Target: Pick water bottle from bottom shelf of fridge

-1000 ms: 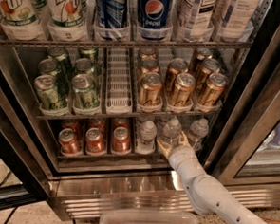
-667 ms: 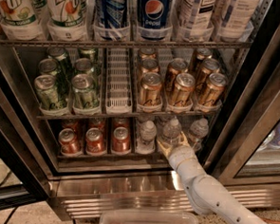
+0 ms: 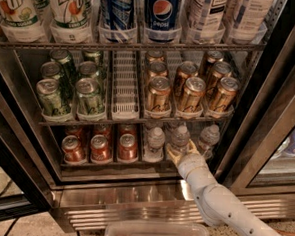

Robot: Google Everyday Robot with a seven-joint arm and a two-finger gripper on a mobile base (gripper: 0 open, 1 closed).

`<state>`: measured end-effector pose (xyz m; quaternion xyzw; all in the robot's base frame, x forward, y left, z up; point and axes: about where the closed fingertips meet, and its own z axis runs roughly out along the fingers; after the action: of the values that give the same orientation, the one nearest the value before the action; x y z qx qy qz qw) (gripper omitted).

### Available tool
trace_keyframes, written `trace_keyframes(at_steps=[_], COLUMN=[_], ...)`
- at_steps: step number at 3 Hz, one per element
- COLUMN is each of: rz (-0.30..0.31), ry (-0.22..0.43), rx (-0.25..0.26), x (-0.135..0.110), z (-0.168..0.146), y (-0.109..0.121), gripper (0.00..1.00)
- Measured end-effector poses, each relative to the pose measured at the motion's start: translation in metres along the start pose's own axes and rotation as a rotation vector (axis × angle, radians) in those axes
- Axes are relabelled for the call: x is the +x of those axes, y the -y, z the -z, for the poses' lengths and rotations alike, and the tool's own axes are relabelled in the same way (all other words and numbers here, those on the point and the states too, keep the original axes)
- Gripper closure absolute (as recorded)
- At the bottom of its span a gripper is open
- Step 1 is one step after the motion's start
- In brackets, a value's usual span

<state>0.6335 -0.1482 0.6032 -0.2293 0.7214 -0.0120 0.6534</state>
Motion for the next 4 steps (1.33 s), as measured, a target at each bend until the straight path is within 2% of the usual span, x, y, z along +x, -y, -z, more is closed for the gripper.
trace_keyframes(at_steps=[2,4], rz=[-0.015,-0.037], ry=[0.007,0.036], rx=[-0.018,-0.061], x=[-0.008,-0.037], z=[0.0,0.0], y=[-0.001,0.0], gripper=[1.0,1.0])
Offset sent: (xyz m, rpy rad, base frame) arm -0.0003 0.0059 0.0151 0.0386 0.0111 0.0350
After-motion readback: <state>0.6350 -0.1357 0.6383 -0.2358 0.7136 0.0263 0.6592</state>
